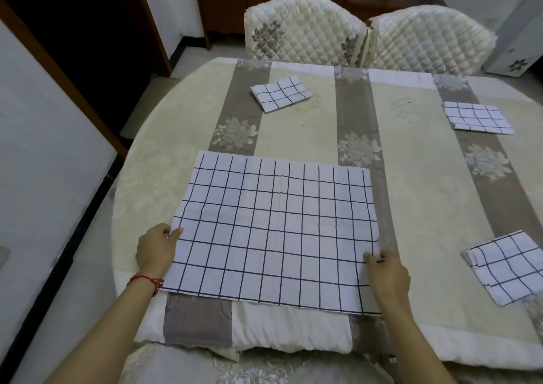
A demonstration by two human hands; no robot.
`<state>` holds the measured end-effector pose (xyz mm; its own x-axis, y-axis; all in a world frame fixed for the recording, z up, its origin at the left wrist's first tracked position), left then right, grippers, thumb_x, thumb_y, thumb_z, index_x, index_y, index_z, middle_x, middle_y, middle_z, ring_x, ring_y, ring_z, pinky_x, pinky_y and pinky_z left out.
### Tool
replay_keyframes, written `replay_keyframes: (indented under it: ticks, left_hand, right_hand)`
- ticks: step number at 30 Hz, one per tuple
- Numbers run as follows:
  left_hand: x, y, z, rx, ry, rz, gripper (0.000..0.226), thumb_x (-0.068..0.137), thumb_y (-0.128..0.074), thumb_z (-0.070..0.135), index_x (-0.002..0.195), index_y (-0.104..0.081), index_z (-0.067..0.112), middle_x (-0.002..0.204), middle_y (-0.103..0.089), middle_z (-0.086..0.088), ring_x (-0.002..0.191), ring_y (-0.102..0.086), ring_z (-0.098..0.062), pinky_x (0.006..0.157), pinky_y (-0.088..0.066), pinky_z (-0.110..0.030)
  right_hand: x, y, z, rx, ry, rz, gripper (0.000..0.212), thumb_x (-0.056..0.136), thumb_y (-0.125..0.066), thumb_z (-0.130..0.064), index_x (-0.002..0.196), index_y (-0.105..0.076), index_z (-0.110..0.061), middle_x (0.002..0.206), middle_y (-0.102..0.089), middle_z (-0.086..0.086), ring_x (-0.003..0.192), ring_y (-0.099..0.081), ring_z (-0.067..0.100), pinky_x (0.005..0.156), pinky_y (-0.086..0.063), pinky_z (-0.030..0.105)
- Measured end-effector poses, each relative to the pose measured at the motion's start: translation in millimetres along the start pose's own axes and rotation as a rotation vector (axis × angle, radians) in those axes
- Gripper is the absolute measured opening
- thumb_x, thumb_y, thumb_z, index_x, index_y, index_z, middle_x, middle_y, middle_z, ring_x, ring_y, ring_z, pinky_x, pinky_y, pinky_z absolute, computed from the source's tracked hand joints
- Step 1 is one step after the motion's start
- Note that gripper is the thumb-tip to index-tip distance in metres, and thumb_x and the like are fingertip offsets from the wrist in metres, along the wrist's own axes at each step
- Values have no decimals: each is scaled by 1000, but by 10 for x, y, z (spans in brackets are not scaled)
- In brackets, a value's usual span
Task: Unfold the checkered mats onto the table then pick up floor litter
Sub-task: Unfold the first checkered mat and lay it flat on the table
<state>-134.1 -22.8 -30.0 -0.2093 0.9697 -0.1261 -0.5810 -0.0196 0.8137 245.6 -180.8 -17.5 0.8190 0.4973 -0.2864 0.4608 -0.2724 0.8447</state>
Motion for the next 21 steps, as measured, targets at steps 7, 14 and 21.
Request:
replay_keyframes:
  ticks: [7, 14, 21]
  left_hand:
    - [-150, -281, 561, 122, -263, 57, 38, 82, -63, 20, 116, -55, 5, 126, -53, -19, 119, -45, -39, 95, -37, -51]
    - [-385, -1138, 1302, 345, -670, -269, 47, 94, -31, 37, 138, -35, 21, 150, -33, -3, 140, -28, -23, 113, -23, -47]
    - [78, -958, 583, 427, -422, -172, 75, 83, -1, 61, 146, -12, 21, 157, -9, -3, 145, -5, -24, 116, -3, -47]
  right_hand:
    - [-55, -250, -347, -133, 383, 170, 37, 86, -48, -29, 115, -57, -7, 130, -52, 19, 123, -43, 38, 101, -34, 50]
    - [-173, -993, -936, -342, 793, -131, 50, 91, -27, -39, 136, -39, -22, 149, -35, 2, 140, -26, 22, 110, -9, 38]
    - [218, -679, -313, -279, 449, -25, 67, 85, -3, -54, 146, -10, -29, 158, -2, -3, 144, 6, 14, 117, 7, 40]
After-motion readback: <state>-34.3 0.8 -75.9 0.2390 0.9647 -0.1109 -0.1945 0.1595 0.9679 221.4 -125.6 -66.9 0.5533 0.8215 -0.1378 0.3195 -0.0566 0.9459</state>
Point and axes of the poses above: each hand's wrist, its own x-axis towards the middle knuckle, its own y-axis out of the back of the hand, z = x × y, the point moved 1 cm from there along x, towards the middle knuckle
